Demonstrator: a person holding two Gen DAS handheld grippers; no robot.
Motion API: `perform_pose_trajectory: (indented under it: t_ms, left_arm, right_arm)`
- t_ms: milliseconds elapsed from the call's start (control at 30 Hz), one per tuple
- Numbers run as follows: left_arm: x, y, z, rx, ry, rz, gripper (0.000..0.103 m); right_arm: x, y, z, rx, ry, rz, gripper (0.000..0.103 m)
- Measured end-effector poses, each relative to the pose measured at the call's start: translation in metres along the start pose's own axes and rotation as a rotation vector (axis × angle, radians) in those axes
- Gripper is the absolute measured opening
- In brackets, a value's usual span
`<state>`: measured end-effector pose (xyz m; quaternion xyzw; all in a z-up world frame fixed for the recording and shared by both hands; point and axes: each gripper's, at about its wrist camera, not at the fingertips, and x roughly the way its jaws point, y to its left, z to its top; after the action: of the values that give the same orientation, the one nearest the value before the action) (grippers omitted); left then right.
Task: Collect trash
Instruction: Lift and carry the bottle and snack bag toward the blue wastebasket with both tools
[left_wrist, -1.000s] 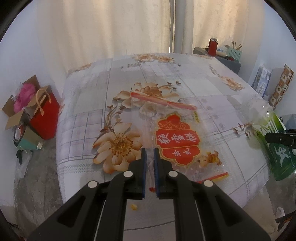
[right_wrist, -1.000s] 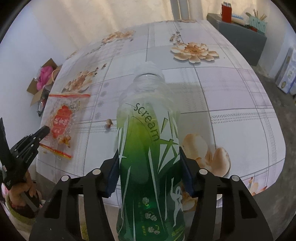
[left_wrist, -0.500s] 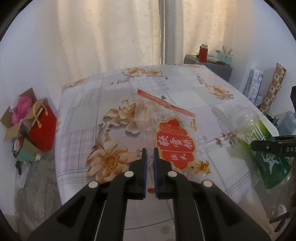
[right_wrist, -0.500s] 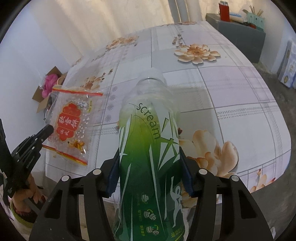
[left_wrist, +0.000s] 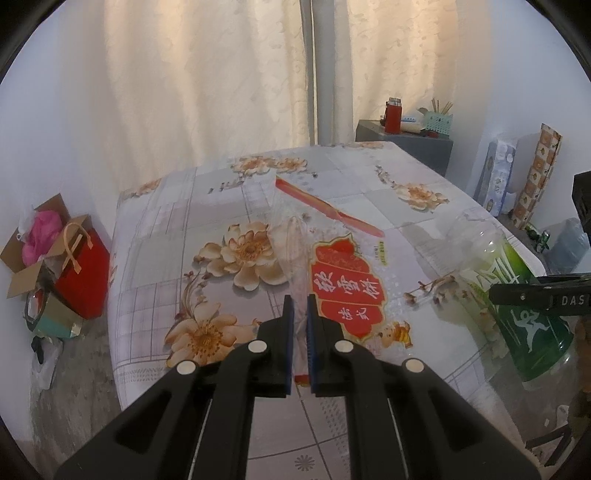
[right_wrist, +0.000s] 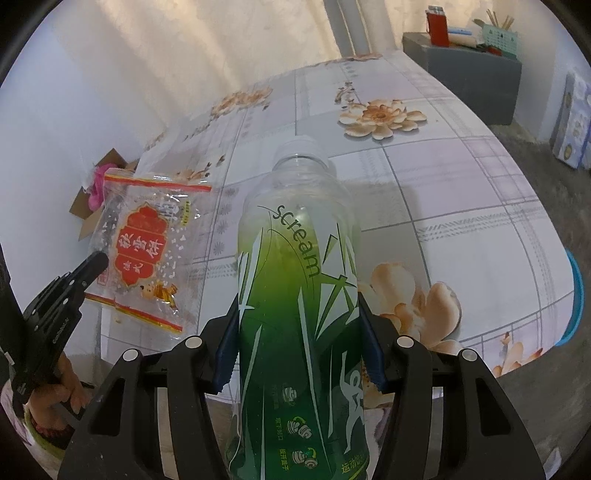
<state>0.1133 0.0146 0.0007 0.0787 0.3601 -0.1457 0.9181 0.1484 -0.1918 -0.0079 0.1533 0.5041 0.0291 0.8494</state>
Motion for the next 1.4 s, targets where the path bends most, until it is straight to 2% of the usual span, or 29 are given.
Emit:
perform_pose_trajectory:
  t_ms: [867,1400]
  left_arm:
    - [-0.019,-0.033,0.016,0.074,-0.061,0.001,0.006]
    - [-0.03,-0.062,0.026,0.136,-0.111,-0.014,0.006]
  right_arm:
    - [-0.021,-0.014,-0.006,0.04,-0.051,0.029,0.053]
    - [-0.047,-0.037,-0.017,0.086,-0.095,0.035,0.053]
